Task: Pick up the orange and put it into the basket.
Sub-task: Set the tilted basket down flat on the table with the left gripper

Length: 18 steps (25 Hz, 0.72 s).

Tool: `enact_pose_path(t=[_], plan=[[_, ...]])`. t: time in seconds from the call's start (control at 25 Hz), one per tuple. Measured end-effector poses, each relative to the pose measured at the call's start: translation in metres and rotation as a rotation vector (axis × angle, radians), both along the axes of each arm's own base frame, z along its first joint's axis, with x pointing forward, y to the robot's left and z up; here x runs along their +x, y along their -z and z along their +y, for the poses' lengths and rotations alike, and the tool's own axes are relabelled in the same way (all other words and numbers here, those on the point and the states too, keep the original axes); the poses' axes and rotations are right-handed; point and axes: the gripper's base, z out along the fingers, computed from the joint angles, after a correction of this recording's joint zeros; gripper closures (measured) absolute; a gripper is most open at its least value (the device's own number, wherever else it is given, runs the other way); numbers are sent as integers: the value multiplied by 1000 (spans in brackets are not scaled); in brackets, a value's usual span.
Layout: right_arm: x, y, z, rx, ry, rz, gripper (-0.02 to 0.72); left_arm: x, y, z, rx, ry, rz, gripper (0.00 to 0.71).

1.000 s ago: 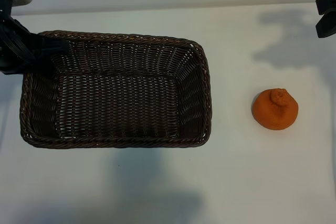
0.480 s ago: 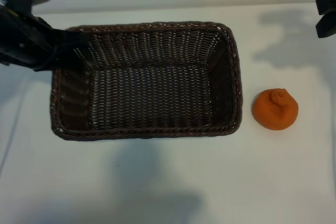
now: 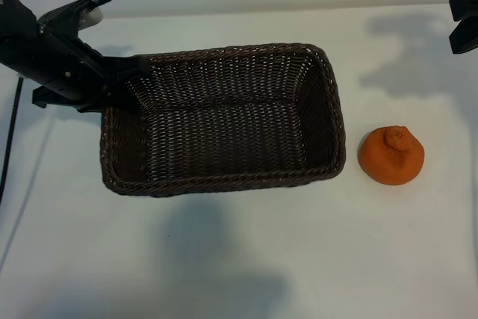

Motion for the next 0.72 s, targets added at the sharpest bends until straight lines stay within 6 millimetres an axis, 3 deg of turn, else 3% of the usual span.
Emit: enact_pose_path(t=[0.48, 0.72], plan=[[0, 0, 0, 1, 0, 0, 270, 23, -14, -7, -31, 65, 6, 538], [0, 0, 1, 9, -1, -1, 270, 31, 0, -8, -33, 73, 51, 538]])
